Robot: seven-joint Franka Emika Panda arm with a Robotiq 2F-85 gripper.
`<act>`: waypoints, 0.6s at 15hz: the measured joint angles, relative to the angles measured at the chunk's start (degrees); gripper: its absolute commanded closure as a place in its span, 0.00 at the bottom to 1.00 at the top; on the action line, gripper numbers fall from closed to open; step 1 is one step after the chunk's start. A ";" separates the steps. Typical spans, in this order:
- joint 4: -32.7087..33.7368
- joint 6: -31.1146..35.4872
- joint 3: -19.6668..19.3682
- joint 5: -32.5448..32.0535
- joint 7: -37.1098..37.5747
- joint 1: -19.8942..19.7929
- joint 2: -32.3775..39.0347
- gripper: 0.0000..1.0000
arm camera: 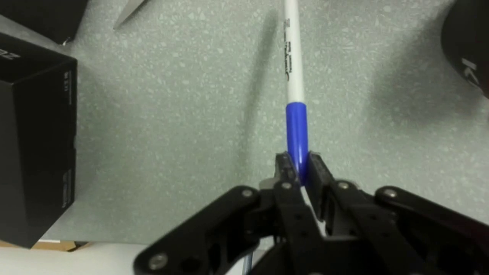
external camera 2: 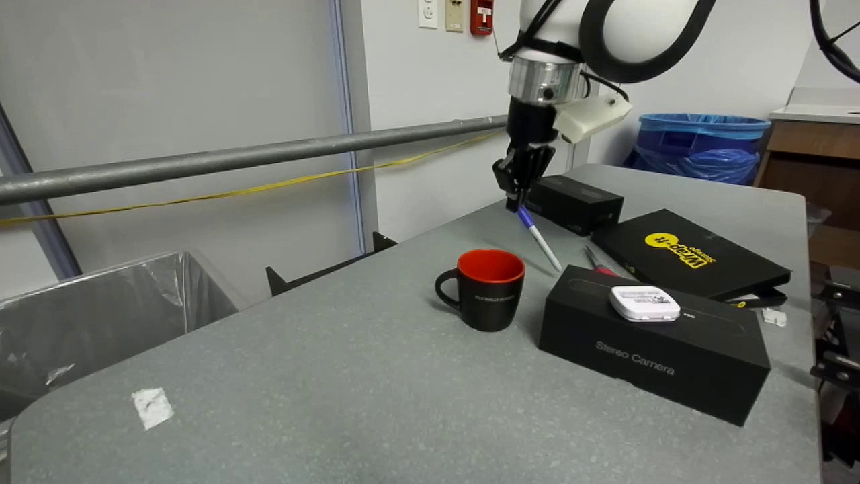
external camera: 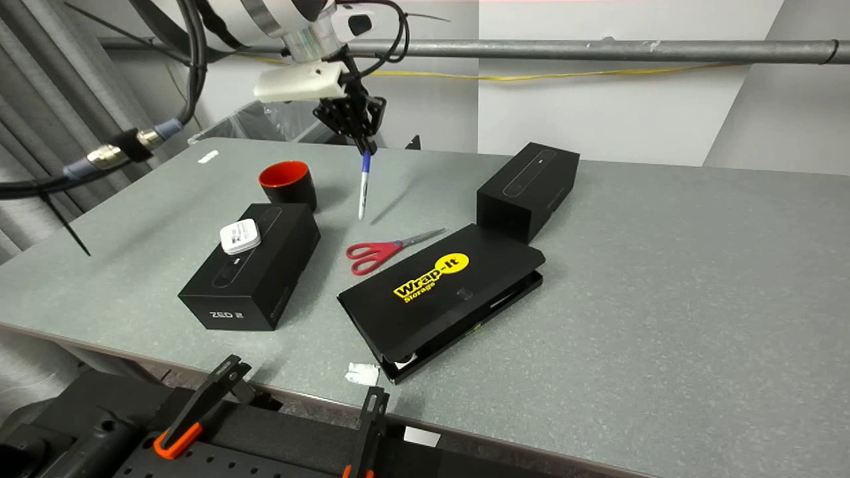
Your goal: Take the marker from the black cup and put it on the table
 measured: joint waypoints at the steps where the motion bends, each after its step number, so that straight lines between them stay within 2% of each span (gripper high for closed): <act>1: 0.82 0.00 -0.06 0.00 0.08 0.16 1.62 0.97; 2: 1.64 0.00 -0.16 0.00 0.11 0.42 2.99 0.67; 5: 3.71 -0.12 -0.44 0.00 0.13 1.14 5.55 0.47; 9: 5.48 -0.37 -0.58 0.00 0.13 1.58 6.54 0.16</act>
